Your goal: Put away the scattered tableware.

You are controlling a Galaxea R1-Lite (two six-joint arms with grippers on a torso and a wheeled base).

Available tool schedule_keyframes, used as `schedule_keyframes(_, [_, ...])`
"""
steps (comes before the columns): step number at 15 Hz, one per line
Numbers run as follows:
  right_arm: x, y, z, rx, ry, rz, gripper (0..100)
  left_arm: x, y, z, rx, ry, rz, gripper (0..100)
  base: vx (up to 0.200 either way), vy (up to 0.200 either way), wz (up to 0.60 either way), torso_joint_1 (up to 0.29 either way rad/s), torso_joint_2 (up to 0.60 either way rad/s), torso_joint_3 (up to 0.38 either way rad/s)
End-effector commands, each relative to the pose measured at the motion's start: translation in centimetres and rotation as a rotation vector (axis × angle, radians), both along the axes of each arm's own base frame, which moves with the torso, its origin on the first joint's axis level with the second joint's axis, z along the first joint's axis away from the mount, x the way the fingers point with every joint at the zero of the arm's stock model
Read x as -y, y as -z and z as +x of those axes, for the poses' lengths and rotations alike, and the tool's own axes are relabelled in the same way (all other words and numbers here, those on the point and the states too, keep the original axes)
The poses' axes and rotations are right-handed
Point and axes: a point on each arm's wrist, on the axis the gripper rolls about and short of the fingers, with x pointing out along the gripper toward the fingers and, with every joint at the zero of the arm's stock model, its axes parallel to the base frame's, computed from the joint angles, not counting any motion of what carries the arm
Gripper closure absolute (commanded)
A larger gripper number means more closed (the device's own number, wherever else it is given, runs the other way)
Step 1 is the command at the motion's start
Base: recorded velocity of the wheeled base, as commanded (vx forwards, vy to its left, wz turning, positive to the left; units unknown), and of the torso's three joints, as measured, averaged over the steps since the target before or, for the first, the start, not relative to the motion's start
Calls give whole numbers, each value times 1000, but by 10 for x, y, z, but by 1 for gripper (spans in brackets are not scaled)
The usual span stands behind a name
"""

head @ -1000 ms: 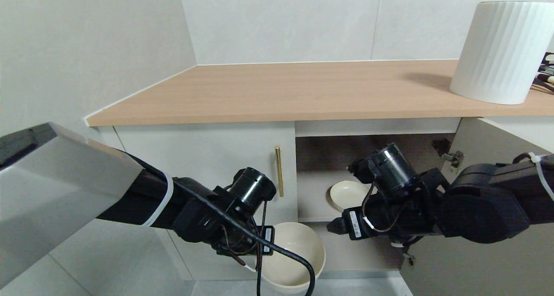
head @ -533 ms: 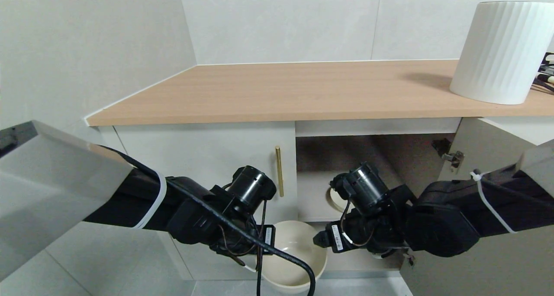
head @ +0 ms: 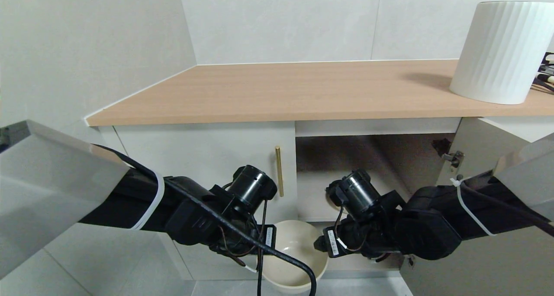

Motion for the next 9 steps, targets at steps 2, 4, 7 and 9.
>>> schedule_keyframes(2, [-1, 3, 0, -8, -3, -6, 100, 0, -1, 0, 3, 0, -2, 100, 0, 0, 0, 0, 0, 0])
schedule_keyframes(4, [-1, 3, 0, -7, -3, -5, 100, 0, -1, 0, 4, 0, -3, 100, 0, 0, 0, 0, 0, 0])
schedule_keyframes(7, [-1, 3, 0, -7, -3, -5, 100, 0, -1, 0, 3, 0, -2, 100, 0, 0, 0, 0, 0, 0])
schedule_keyframes(9, [-1, 3, 0, -8, -3, -6, 100, 0, -1, 0, 3, 0, -2, 100, 0, 0, 0, 0, 0, 0])
